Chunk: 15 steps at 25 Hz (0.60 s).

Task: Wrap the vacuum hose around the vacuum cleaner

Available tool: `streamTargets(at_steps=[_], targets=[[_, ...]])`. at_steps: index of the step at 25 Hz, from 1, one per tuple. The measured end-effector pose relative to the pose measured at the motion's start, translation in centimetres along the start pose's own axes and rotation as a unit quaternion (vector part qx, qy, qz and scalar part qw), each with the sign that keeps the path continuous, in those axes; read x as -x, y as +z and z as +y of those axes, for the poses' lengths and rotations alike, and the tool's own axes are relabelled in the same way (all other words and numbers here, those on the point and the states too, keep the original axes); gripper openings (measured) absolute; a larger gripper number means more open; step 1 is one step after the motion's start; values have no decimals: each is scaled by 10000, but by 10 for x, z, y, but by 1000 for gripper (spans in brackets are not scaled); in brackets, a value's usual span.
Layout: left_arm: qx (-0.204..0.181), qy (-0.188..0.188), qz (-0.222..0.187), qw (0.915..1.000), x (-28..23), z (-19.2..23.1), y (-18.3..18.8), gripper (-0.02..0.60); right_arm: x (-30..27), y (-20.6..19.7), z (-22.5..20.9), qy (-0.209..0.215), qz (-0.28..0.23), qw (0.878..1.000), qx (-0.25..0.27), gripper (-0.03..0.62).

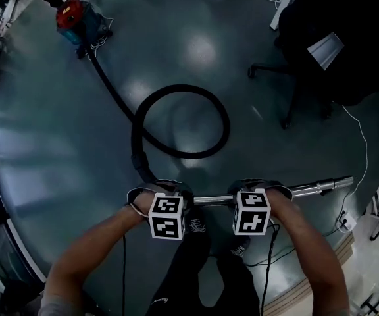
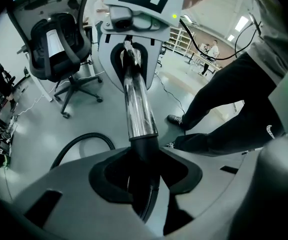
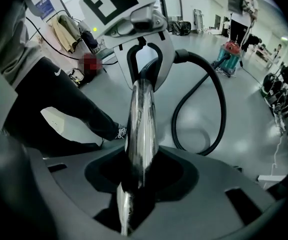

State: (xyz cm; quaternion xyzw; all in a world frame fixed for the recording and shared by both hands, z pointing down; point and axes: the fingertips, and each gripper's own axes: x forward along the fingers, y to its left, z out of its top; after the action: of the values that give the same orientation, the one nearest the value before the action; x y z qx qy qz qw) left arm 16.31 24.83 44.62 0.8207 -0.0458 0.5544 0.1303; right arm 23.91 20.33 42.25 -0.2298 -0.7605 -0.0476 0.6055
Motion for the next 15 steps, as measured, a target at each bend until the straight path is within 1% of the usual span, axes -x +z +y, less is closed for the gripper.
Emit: streamTargets(at_steps=[5, 8, 10, 12, 14, 15], targets=[[243, 236, -63, 9994, 9, 15, -24, 158, -12, 16, -27, -173, 34, 9997, 154, 147], [438, 373, -73, 9983, 14, 21, -38, 158, -17, 29, -42, -450, -133, 9979, 450, 147], [660, 401, -101, 9970, 15, 25, -45, 158, -18, 35, -54, -725, -177, 9945, 734, 153], [939, 398, -134, 9947, 15, 29, -48, 158, -17, 38, -67, -978, -116, 9895, 1054, 181], [1205, 402, -118, 9918, 13, 35, -52, 158, -10, 39, -79, -1097, -125, 9850, 1325, 186], [1310, 427, -93, 9904, 12, 38, -55, 158, -5, 41, -85, -1132, -180, 9838, 1376, 196]])
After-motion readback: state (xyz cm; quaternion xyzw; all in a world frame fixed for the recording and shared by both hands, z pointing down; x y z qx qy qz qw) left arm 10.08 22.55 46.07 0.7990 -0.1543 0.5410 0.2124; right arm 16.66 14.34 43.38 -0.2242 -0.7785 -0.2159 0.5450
